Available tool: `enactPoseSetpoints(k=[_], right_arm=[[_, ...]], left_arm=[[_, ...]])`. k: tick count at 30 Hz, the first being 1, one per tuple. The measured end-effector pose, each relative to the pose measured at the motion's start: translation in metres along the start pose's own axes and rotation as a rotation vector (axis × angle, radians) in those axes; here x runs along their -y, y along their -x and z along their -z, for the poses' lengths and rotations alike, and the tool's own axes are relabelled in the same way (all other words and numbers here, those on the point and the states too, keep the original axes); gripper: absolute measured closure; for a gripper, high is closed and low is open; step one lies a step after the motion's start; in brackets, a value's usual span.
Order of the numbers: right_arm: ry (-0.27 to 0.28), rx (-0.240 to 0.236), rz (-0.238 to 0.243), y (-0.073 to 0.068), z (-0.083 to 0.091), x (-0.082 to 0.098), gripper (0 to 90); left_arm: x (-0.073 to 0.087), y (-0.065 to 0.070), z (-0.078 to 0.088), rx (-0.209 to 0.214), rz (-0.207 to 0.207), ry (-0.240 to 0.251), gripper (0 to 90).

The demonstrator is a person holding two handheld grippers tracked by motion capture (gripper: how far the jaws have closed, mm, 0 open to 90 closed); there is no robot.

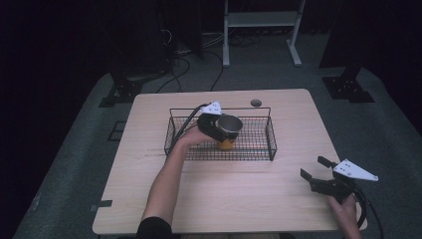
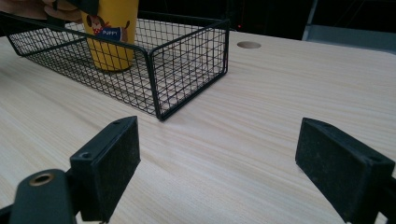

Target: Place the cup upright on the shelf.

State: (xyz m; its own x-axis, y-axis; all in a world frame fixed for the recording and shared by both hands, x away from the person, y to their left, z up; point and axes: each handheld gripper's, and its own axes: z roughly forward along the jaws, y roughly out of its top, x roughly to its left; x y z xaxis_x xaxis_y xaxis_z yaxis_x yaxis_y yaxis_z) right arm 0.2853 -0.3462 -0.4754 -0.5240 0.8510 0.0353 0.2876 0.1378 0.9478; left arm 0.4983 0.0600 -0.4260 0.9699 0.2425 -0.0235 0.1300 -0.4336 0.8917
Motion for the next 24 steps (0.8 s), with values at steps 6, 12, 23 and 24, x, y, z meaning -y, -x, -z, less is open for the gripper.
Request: enactPoseSetpoints(k=[6,12,23,24], right_arm=[[0.001,-0.001,-0.001,0.000,0.000,0.000,12.8],[0.001,0.000,-0.002,0.000,0.000,0.000,12.8],[0.001,0.000,0.001,0.000,0.000,0.000,12.8],[0.001,0.000,0.000,0.000,0.000,0.000,12.8]], left_arm=[[0.001,-0.001,0.005,-0.010,-0.002,-0.012,7.7],[0.002,-0.001,0.008,-0.018,-0.005,-0.019,6.2],[0.001,0.000,0.014,-0.035,-0.004,-0.020,2.5],[0.001,0.000,0.015,-0.039,-0.005,-0.021,1.9]])
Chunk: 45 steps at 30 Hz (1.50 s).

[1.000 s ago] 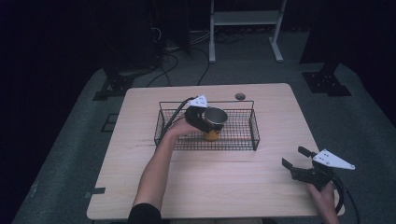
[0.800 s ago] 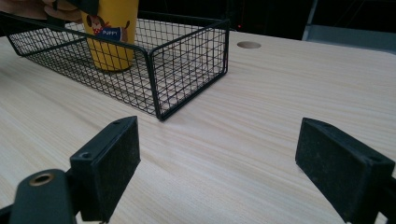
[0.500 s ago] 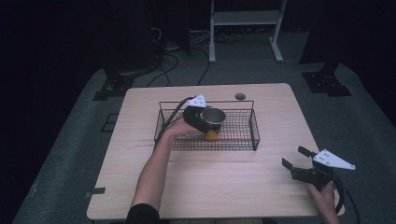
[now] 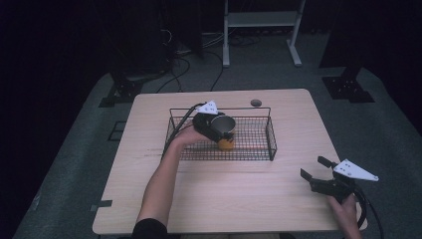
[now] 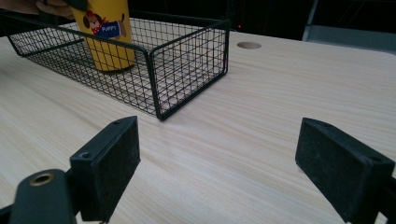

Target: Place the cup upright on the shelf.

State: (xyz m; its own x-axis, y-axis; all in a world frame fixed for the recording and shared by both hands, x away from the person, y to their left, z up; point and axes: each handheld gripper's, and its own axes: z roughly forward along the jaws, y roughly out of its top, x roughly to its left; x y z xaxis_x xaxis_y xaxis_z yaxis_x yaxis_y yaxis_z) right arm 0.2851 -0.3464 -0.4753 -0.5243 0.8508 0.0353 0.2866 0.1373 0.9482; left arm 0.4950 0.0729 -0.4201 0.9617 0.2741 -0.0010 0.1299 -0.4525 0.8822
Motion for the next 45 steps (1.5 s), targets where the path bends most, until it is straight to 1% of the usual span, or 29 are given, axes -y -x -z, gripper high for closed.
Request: enactPoseSetpoints(k=[7,8,12,19,24,30,32,35,40,45], right_arm=[[-0.001,0.000,0.000,0.000,0.000,0.000,12.8],[-0.001,0.000,0.000,0.000,0.000,0.000,12.8],[-0.001,0.000,0.001,0.000,0.000,0.000,12.8],[0.002,-0.002,0.002,0.000,0.000,0.000,12.8],[0.003,-0.003,0.002,0.000,0.000,0.000,12.8],[0.000,-0.004,0.013,0.000,0.000,0.000,12.8],[-0.001,-0.005,0.012,0.000,0.000,0.000,12.8],[0.000,-0.006,0.012,0.000,0.000,0.001,12.8],[-0.001,-0.005,0.010,0.000,0.000,0.001,12.8],[-0.005,0.000,0.008,-0.001,0.000,0.000,12.8]], left_arm=[[0.001,-0.001,0.003,-0.014,0.009,0.009,0.7],[0.000,-0.001,0.003,-0.011,0.012,0.016,0.7],[0.000,0.000,0.003,-0.012,0.005,0.017,0.7],[-0.001,0.000,0.004,-0.008,0.012,0.023,0.7],[-0.003,0.001,0.006,-0.007,0.004,0.026,0.7],[-0.005,0.001,0.009,-0.011,0.001,0.041,0.7],[-0.006,0.000,0.013,-0.017,0.003,0.057,0.7],[-0.008,0.001,0.015,-0.026,-0.005,0.063,0.7],[-0.014,0.004,0.020,-0.024,-0.008,0.098,0.6],[-0.019,0.009,0.023,-0.025,-0.032,0.107,0.7]])
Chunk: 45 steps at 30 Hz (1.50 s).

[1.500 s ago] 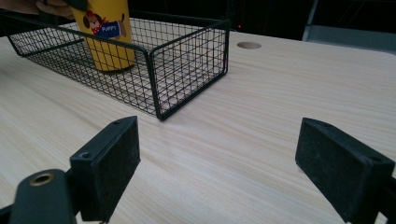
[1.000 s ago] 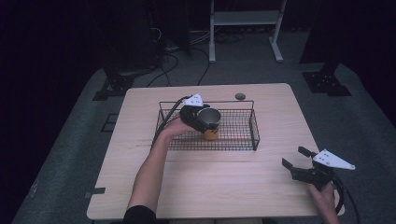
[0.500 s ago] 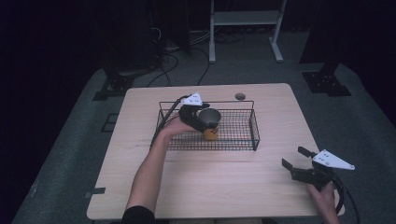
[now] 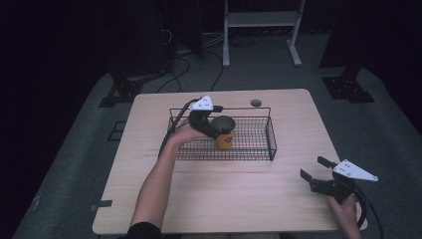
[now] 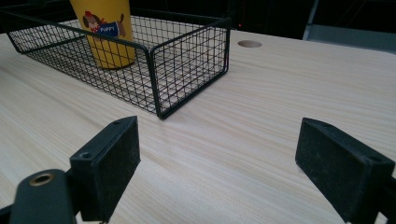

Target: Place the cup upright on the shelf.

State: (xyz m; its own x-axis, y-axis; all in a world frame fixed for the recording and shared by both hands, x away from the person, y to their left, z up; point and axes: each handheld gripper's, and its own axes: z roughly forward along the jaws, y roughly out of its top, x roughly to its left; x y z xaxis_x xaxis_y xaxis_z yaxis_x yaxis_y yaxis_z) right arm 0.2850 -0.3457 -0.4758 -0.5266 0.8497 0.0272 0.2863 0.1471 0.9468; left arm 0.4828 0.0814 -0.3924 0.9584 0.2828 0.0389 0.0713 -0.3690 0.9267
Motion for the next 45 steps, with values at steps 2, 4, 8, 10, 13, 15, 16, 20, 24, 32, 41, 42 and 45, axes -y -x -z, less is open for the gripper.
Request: enactPoseSetpoints(k=[2,4,8,10,13,15,16,20,24,32,41,42,45], right_arm=[[-0.002,0.000,0.001,0.000,0.000,0.000,12.8],[-0.002,0.001,0.000,0.000,0.000,0.000,12.8],[-0.001,0.001,-0.001,0.000,0.000,0.000,12.8],[-0.003,0.001,0.000,0.000,0.000,0.000,12.8],[-0.004,0.000,0.001,0.000,0.000,0.000,12.8],[-0.005,0.000,0.001,0.000,0.000,0.000,12.8],[-0.005,0.000,0.001,0.000,0.000,0.000,12.8],[-0.005,0.000,0.001,0.000,0.000,0.000,12.8],[-0.006,0.001,0.001,-0.001,0.000,0.000,12.8],[-0.008,0.001,0.001,-0.001,0.000,0.000,12.8],[-0.007,0.000,0.002,-0.001,-0.001,0.000,12.8],[-0.007,0.000,0.003,-0.001,-0.001,0.000,12.8],[-0.007,0.000,0.002,-0.001,0.000,0.000,12.8]], left_arm=[[-0.002,0.001,0.002,0.001,-0.002,0.008,0.6],[-0.003,0.002,0.003,0.001,-0.004,0.011,0.6],[-0.004,0.003,0.004,0.006,-0.003,0.021,0.7],[-0.004,0.004,0.006,0.005,-0.008,0.023,0.7],[-0.005,0.006,0.007,0.004,-0.015,0.029,0.7],[-0.006,0.008,0.008,0.002,-0.017,0.034,0.7],[-0.006,0.008,0.008,0.002,-0.015,0.035,0.7],[-0.008,0.011,0.011,0.005,-0.023,0.041,0.7],[-0.008,0.014,0.014,0.005,-0.027,0.051,0.7],[-0.006,0.018,0.017,0.010,-0.025,0.056,0.7],[-0.008,0.026,0.020,0.016,-0.035,0.072,0.7],[-0.008,0.027,0.021,0.014,-0.037,0.075,0.7],[-0.007,0.029,0.023,0.010,-0.039,0.080,0.7]])
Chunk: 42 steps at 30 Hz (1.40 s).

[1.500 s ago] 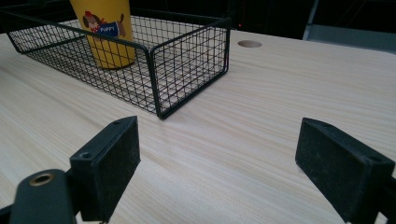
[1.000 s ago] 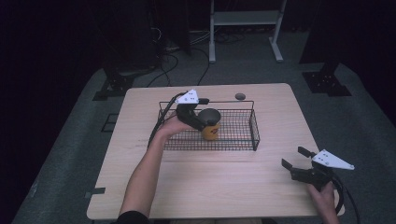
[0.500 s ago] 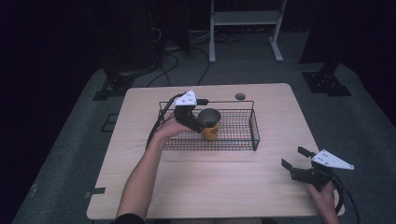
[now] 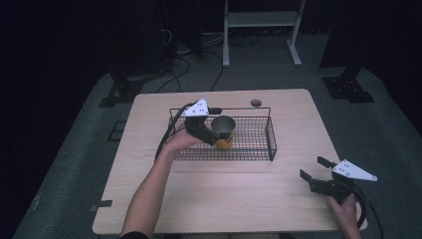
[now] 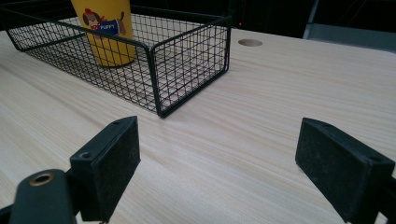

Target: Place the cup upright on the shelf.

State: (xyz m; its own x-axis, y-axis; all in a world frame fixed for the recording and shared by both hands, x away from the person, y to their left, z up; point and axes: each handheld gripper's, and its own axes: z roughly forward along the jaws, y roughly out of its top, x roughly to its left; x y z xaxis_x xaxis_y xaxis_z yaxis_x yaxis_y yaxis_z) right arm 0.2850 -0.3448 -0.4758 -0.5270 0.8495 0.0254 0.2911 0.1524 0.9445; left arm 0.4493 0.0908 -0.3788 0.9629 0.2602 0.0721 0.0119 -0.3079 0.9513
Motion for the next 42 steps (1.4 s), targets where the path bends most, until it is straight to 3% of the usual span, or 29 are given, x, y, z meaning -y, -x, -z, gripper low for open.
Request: enactPoseSetpoints(k=[17,42], right_arm=[[0.000,0.000,0.003,0.000,0.000,0.000,12.8],[-0.001,0.000,0.001,0.000,0.000,0.000,12.8]], left_arm=[[0.007,0.013,0.012,-0.012,0.000,0.026,0.7],[0.019,0.025,0.021,-0.015,0.000,0.022,0.7]])
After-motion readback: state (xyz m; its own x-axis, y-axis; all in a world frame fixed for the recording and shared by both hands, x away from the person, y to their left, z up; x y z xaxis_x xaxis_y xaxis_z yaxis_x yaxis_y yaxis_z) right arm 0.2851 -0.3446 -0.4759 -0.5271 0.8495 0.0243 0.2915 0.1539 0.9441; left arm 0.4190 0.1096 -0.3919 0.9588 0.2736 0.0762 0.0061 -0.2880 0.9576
